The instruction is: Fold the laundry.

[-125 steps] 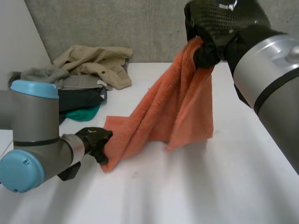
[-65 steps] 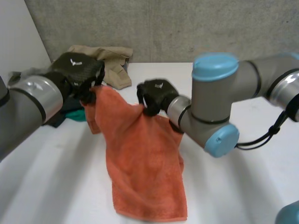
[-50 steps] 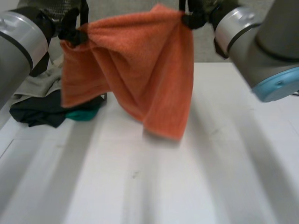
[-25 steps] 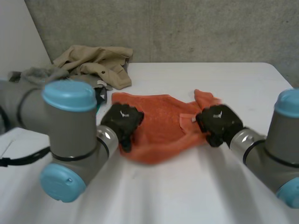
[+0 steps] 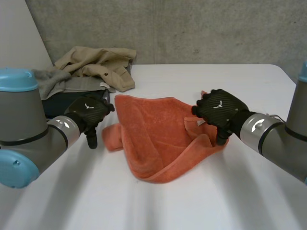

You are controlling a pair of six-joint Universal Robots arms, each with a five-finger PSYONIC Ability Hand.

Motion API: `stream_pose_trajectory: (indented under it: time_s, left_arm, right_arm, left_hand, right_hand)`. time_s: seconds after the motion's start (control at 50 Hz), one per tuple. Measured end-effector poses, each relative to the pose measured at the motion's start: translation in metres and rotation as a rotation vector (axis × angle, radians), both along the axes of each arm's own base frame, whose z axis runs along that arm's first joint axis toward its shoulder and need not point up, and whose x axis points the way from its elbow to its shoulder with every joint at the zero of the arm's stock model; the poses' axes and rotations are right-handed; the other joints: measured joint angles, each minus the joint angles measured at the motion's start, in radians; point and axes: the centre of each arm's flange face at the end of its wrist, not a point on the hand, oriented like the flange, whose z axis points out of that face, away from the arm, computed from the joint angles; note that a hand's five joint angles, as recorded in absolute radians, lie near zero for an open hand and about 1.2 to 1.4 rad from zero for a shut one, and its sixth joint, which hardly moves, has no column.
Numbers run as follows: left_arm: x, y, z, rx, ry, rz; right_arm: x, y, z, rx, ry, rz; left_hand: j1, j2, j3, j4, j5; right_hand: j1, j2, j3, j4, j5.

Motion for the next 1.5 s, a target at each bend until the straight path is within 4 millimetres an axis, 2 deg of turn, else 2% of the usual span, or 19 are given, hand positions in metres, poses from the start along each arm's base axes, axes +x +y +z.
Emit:
stream_pose_trajectory:
  time_s: [0.12,0.26,0.42,0.44,0.48,0.5,0.52,0.54,0.58,0.66,0.78,0.8,0.86,0.92,1.02,1.14,1.22,1.3,1.5]
  left_arm:
    - [-0.001,-0.021,-0.014,-0.02,-0.032,-0.029]
    - [-0.014,-0.036,-0.028,-0.016,-0.03,-0.064]
    - [-0.028,-0.035,-0.045,0.044,-0.042,-0.101]
    - [-0.029,-0.035,-0.047,0.053,-0.045,-0.105]
    - [-0.031,-0.034,-0.049,0.061,-0.049,-0.11]
    - [-0.033,-0.034,-0.05,0.064,-0.052,-0.112]
    - [-0.033,-0.035,-0.05,0.065,-0.053,-0.113]
    - [-0.035,-0.036,-0.049,0.06,-0.054,-0.114]
    - [-0.037,-0.039,-0.045,0.044,-0.053,-0.11]
    - [-0.043,-0.056,-0.016,-0.062,-0.027,-0.078]
    - [-0.038,-0.096,0.091,-0.41,0.148,0.104]
    - [-0.031,-0.103,0.123,-0.508,0.228,0.168]
    - [-0.014,-0.109,0.178,-0.672,0.4,0.263]
    - [-0.004,-0.107,0.206,-0.747,0.522,0.287]
    - [-0.003,-0.106,0.19,-0.678,0.546,0.255]
    - [-0.001,-0.1,0.124,-0.486,0.416,0.214]
    - [0.006,-0.091,0.107,-0.454,0.363,0.203]
    - [0.016,-0.075,0.118,-0.494,0.352,0.186]
    - [0.028,-0.015,0.173,-0.6,0.393,0.035]
  right_arm:
    - [0.015,-0.016,-0.008,-0.092,0.145,0.159]
    - [0.027,-0.044,-0.037,-0.126,0.314,0.277]
    - [0.028,-0.064,-0.072,-0.094,0.436,0.353]
    - [0.028,-0.066,-0.077,-0.087,0.443,0.357]
    - [0.028,-0.068,-0.081,-0.082,0.446,0.36]
    - [0.028,-0.07,-0.084,-0.08,0.445,0.36]
    - [0.028,-0.07,-0.085,-0.08,0.445,0.36]
    - [0.03,-0.074,-0.085,-0.091,0.437,0.355]
    - [0.032,-0.079,-0.082,-0.118,0.419,0.338]
    - [0.038,-0.105,-0.053,-0.235,0.31,0.208]
    - [0.03,-0.156,0.051,-0.51,-0.088,-0.191]
    - [0.025,-0.161,0.074,-0.569,-0.175,-0.258]
    - [0.015,-0.163,0.109,-0.652,-0.293,-0.338]
    - [0.007,-0.157,0.124,-0.663,-0.334,-0.356]
    - [0.005,-0.145,0.106,-0.547,-0.298,-0.311]
    - [0.008,-0.123,0.048,-0.241,-0.24,-0.209]
    - [0.011,-0.113,0.025,-0.099,-0.24,-0.176]
    - [0.019,-0.108,0.015,-0.004,-0.279,-0.164]
    - [0.052,-0.106,0.022,0.033,-0.403,-0.104]
  left_hand:
    - [0.002,0.002,0.0,0.002,0.003]
    - [0.061,0.057,0.042,0.065,0.064]
    - [0.448,0.424,0.416,0.422,0.419]
    - [0.653,0.631,0.62,0.625,0.62]
    - [0.757,0.733,0.722,0.738,0.731]
    - [0.852,0.837,0.824,0.842,0.833]
    - [0.906,0.897,0.882,0.903,0.893]
    - [0.918,0.937,0.92,0.944,0.926]
    - [0.918,0.958,0.939,0.963,0.93]
    - [0.918,0.96,0.941,0.963,0.93]
    - [0.918,0.962,0.945,0.963,0.93]
    - [0.918,0.962,0.945,0.963,0.93]
    - [0.918,0.962,0.945,0.963,0.93]
    - [0.918,0.962,0.945,0.964,0.93]
    - [0.918,0.962,0.945,0.964,0.93]
    - [0.918,0.963,0.946,0.964,0.93]
    - [0.918,0.963,0.946,0.966,0.93]
    - [0.918,0.963,0.947,0.967,0.93]
    - [0.918,0.963,0.947,0.967,0.93]
  right_hand:
    - [0.0,0.0,0.0,0.0,-0.001]
    - [0.0,0.0,0.0,0.0,-0.001]
    - [0.025,0.004,0.011,0.028,0.049]
    - [0.07,0.035,0.052,0.078,0.104]
    - [0.196,0.15,0.162,0.186,0.212]
    - [0.363,0.352,0.336,0.357,0.38]
    - [0.404,0.394,0.397,0.419,0.441]
    - [0.641,0.639,0.634,0.658,0.676]
    - [0.727,0.734,0.734,0.762,0.781]
    - [0.727,0.747,0.763,0.796,0.8]
    - [0.727,0.747,0.763,0.798,0.802]
    - [0.727,0.747,0.763,0.798,0.803]
    - [0.727,0.747,0.763,0.798,0.805]
    - [0.727,0.747,0.763,0.798,0.805]
    - [0.722,0.734,0.748,0.78,0.791]
    - [0.079,0.058,0.074,0.099,0.109]
    - [-0.013,-0.018,-0.02,-0.011,-0.011]
    - [-0.014,-0.019,-0.023,-0.024,-0.031]
    - [-0.107,-0.11,-0.129,-0.101,-0.107]
